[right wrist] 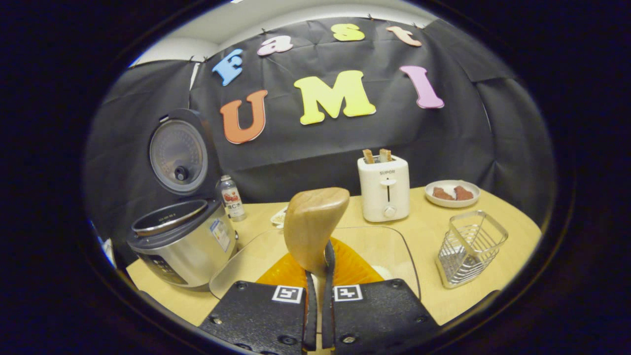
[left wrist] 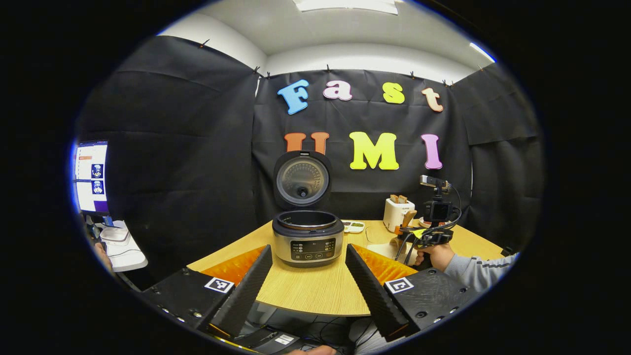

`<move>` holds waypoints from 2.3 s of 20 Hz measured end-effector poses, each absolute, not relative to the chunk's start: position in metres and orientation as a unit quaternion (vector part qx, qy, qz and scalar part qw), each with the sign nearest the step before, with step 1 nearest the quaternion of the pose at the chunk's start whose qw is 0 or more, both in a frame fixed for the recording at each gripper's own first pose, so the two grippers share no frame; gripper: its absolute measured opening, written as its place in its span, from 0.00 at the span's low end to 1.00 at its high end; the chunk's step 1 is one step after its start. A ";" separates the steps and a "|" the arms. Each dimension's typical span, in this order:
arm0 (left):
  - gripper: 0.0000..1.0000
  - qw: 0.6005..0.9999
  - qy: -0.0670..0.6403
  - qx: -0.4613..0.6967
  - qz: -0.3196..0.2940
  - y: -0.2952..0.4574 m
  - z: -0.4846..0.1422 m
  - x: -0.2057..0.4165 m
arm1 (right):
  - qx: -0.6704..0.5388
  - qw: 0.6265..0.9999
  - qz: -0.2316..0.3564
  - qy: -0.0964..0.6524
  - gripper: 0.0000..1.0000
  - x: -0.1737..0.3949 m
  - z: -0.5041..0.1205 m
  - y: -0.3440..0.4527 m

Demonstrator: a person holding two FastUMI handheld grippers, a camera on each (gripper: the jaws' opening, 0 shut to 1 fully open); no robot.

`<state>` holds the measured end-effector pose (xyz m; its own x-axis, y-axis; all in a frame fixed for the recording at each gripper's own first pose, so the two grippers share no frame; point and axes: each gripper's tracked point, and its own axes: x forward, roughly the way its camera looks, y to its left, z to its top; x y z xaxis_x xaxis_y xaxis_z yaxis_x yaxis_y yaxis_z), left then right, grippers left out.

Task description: Close the left gripper, press the button to open the rice cooker; take a wooden spoon from the chopstick holder with the right hand, scoop a spoonful of rice and pour it into the rice cooker, then put the wooden spoon back into the chopstick holder.

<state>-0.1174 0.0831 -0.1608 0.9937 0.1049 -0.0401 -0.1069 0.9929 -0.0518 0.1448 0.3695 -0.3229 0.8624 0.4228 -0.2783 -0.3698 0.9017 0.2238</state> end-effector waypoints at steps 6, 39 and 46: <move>0.96 0.998 0.030 -0.031 0.050 0.080 -0.168 -0.115 | 0.219 0.916 0.236 0.240 0.10 0.151 -0.323 0.369; 0.95 0.999 0.025 0.000 0.025 0.072 -0.157 -0.123 | 0.653 0.666 0.230 0.278 0.08 0.177 -0.231 0.329; 0.96 0.999 0.024 -0.010 0.042 0.103 -0.162 -0.133 | 0.635 0.673 0.261 0.276 0.09 0.178 -0.188 0.384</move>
<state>-0.1333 0.1031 -0.1619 0.9953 0.0829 -0.0494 -0.0839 0.9963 -0.0181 0.1779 0.3840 -0.1882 0.7117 0.7014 -0.0391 -0.0015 0.0572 0.9984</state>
